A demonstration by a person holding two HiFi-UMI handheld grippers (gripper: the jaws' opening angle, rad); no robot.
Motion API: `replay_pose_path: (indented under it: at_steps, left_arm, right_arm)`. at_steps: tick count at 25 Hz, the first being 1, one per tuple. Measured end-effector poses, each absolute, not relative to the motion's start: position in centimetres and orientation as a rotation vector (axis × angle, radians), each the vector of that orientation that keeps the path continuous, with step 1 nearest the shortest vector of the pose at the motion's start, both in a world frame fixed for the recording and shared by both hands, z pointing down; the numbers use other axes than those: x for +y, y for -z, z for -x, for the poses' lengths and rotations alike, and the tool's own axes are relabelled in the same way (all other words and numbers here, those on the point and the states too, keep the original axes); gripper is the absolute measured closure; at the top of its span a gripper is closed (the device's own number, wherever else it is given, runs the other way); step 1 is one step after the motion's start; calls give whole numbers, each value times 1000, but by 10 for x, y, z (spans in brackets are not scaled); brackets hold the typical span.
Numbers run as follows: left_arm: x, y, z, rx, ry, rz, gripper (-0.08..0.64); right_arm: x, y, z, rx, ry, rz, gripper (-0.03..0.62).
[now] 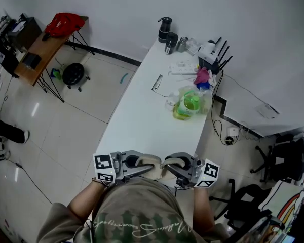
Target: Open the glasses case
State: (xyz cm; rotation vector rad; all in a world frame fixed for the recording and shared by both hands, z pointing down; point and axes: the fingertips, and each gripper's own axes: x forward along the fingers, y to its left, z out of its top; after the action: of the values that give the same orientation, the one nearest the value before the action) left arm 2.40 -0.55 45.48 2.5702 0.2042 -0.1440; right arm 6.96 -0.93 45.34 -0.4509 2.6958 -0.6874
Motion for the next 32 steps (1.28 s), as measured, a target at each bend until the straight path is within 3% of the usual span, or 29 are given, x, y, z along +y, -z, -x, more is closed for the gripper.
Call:
replay_pose_path:
  at_steps: [19, 23, 27, 32]
  left_arm:
    - [64, -417, -16, 868, 306, -2404, 515]
    - [25, -449, -28, 550, 260, -2416, 514]
    - [-17, -528, -36, 112, -4, -2466, 512]
    - [4, -571, -30, 69, -281, -2508, 475]
  right_arm:
    - [52, -422, -48, 2551, 723, -173, 529]
    - [17, -454, -68, 2586, 754, 201, 528]
    - [-27, -520, -97, 2714, 773, 764, 528]
    - [-25, -574, -97, 2710, 781, 774, 528]
